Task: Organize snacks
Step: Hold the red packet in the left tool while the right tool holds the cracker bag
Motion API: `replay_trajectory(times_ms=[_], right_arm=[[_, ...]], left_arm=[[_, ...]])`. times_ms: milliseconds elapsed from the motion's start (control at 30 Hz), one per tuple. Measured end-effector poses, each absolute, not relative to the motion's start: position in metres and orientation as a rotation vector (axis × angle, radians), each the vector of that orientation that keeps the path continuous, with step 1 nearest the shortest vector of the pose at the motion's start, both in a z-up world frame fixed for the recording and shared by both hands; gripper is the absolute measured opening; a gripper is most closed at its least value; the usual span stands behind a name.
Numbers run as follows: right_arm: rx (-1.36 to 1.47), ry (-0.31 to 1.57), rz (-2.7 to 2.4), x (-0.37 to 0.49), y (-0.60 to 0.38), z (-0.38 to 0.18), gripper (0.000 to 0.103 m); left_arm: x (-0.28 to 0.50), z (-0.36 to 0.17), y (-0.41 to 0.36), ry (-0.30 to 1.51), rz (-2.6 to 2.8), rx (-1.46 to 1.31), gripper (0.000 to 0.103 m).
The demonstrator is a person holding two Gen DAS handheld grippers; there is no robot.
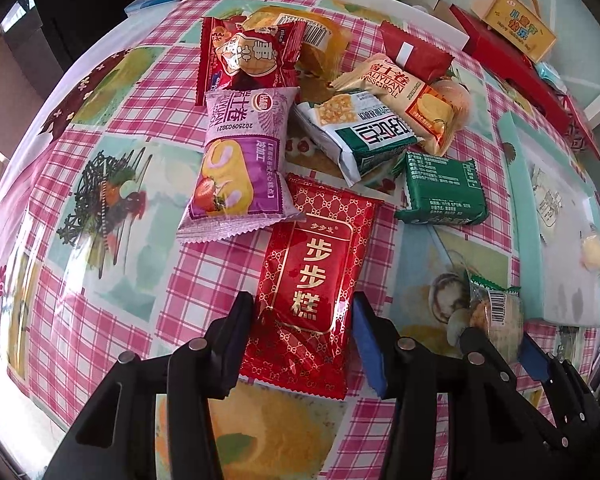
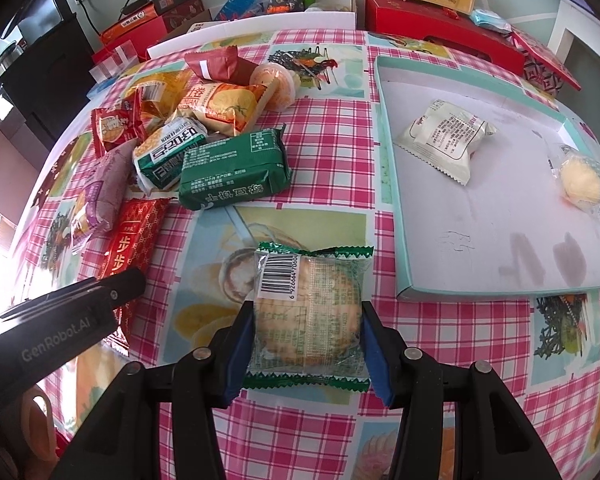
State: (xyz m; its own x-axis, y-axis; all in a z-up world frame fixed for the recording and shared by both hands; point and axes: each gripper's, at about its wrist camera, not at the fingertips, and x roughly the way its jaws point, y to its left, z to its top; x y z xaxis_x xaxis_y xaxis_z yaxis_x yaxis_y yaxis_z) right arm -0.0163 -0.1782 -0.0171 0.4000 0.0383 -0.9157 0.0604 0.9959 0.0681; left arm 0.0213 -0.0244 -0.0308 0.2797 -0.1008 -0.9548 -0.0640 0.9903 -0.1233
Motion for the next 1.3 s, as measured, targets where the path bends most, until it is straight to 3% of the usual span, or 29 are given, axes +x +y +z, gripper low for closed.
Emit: replay_trajectory(times_ms=[1300], right_arm=[[0.149, 1.066, 0.006, -0.041, -0.192, 0.024, 0.053]], left_arm=[[-0.013, 0.036, -0.016, 1.190, -0.079, -0.199, 0.044]])
